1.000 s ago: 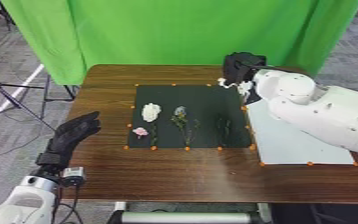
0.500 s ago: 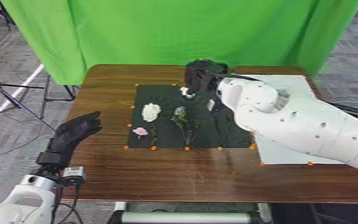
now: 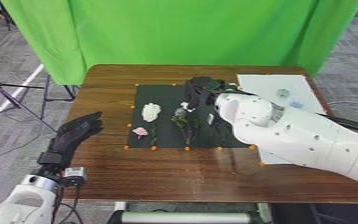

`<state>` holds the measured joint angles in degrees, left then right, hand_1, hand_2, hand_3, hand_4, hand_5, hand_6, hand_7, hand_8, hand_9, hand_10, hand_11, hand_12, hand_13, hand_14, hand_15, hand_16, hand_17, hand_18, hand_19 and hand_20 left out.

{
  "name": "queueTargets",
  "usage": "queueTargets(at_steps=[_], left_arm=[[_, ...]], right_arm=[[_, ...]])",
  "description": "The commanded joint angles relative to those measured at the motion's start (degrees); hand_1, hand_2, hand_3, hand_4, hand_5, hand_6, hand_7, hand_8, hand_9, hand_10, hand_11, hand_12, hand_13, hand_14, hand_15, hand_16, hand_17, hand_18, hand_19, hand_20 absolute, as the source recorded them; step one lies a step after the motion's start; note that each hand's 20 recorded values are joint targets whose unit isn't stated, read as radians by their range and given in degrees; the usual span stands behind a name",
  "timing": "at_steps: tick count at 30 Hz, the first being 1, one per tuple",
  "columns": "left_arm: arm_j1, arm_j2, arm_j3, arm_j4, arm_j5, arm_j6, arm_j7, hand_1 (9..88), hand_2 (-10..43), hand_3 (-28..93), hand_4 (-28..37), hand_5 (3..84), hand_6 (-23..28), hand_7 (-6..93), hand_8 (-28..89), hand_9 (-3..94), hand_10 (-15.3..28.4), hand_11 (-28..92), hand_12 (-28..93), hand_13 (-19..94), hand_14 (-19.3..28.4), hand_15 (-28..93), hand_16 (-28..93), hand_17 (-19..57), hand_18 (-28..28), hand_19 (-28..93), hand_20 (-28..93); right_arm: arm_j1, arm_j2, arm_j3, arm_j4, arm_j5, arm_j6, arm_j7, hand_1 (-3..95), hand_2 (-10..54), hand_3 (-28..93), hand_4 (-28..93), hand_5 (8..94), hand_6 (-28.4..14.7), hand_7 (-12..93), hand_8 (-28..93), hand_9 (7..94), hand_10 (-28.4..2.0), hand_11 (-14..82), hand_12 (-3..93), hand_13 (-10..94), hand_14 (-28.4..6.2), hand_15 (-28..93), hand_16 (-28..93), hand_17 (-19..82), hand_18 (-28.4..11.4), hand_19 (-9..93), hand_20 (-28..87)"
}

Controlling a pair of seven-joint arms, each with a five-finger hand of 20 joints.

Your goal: Arrange flowers

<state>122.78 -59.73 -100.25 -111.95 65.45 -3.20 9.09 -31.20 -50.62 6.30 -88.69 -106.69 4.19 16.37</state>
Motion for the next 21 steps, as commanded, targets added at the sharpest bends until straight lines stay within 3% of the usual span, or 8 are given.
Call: queueTargets(at_steps=[1, 13, 21], left_arm=[[0.47, -0.58, -0.47, 0.06, 0.20, -0.92, -0.69, 28.0, -1.0, 62, -20.0, 40.9, -1.9, 12.9, -8, 39.8, 13.3, 16, 11, 33, 18.8, 20, 1, 2.6, 16.1, 12, 16], [0.11, -0.68, -0.61, 0.09, 0.49, -1.70, -1.33, 28.3, -1.2, 62, -19.9, 40.8, -1.7, 12.9, -8, 39.6, 13.3, 16, 11, 33, 18.7, 19, 1, 2.5, 16.1, 12, 16], [0.19, -0.69, -1.00, -0.04, 0.60, -2.15, -1.75, 28.3, -1.3, 62, -19.7, 40.6, -1.7, 12.7, -8, 39.5, 13.3, 16, 11, 32, 18.7, 19, 1, 2.4, 16.0, 12, 16]], right_arm=[[-1.56, 0.72, 0.20, -0.19, -1.68, -0.42, 0.74, 59.6, -9.5, 57, -21, 76.6, 2.8, 27, 6, 87.0, -9.5, 8.6, 36.2, 88, -0.6, 68, 33, 56, -16.7, 93, 64], [-2.53, 1.12, -0.64, 0.30, -4.92, 0.73, 0.83, 59.2, -9.5, 57, -21, 74.4, 2.9, 29, 5, 84.0, -9.2, 6.8, 35.4, 87, -0.7, 68, 34, 55, -16.7, 93, 64], [-2.14, 2.65, 0.06, -0.64, -3.46, -2.00, 0.79, 57.7, -9.5, 58, -18, 68.8, 2.8, 27, 4, 79.2, -8.7, 6.0, 34.0, 86, -0.7, 69, 33, 54, -16.3, 93, 63]])
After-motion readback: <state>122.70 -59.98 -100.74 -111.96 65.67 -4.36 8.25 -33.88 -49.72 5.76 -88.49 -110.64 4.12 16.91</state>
